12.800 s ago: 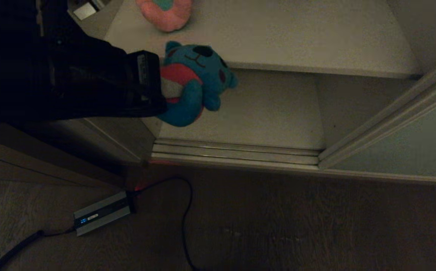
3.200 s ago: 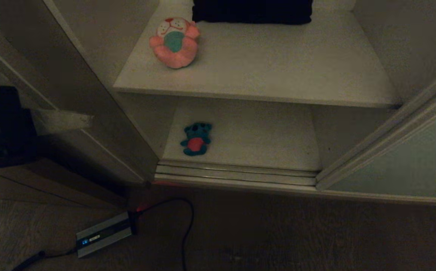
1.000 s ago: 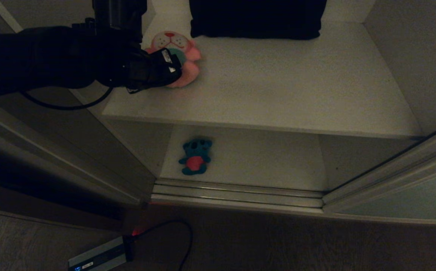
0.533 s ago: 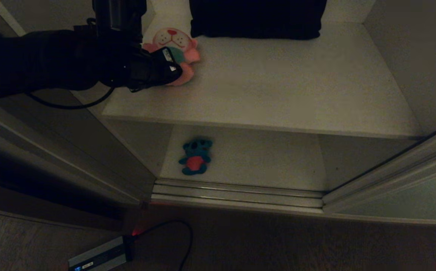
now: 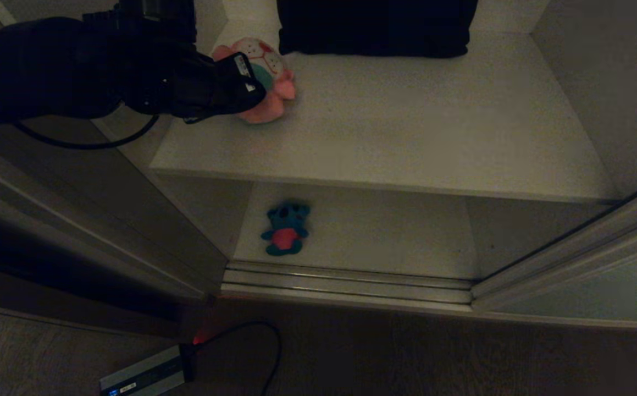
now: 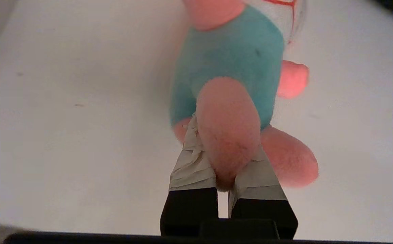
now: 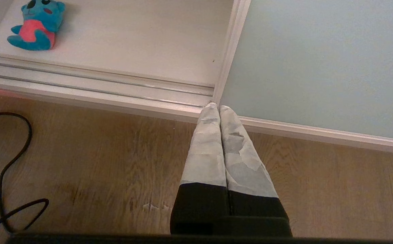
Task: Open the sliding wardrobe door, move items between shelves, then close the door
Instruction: Place the pink doll on the lower shelf
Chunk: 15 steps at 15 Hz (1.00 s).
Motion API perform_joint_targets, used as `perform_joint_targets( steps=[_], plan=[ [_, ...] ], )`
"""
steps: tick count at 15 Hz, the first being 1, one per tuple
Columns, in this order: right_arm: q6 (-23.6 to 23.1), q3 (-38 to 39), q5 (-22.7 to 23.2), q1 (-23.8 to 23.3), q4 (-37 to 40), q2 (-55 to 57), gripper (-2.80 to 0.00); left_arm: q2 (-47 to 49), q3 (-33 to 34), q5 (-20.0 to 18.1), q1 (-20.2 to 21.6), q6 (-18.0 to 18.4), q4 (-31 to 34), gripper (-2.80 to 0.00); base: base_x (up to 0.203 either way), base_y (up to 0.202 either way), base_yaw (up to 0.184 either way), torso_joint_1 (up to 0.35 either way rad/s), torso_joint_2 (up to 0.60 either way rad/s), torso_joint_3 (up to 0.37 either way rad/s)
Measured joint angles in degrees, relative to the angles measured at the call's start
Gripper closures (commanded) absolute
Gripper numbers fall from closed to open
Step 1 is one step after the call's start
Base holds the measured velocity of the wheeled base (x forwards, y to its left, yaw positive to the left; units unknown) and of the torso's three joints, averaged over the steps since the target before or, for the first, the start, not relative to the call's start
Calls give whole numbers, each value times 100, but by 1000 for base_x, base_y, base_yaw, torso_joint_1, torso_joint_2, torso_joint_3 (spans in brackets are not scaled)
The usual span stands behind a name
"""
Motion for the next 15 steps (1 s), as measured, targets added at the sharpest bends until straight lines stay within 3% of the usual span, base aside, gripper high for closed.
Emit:
perform_joint_targets(
  steps=[5,9,15],
  plan=[
    [0,0,0,0,0,0,0,-473,20,18,-369,383,58,0,0,0,0,0,0,0],
    [2,0,0,0,0,0,0,-838,35,78,-574,509,689,0,0,0,0,0,0,0],
    [0,0,-2,0,0,2,0,-1712,645,98,-817,1249,1062,0,0,0,0,0,0,0]
  ],
)
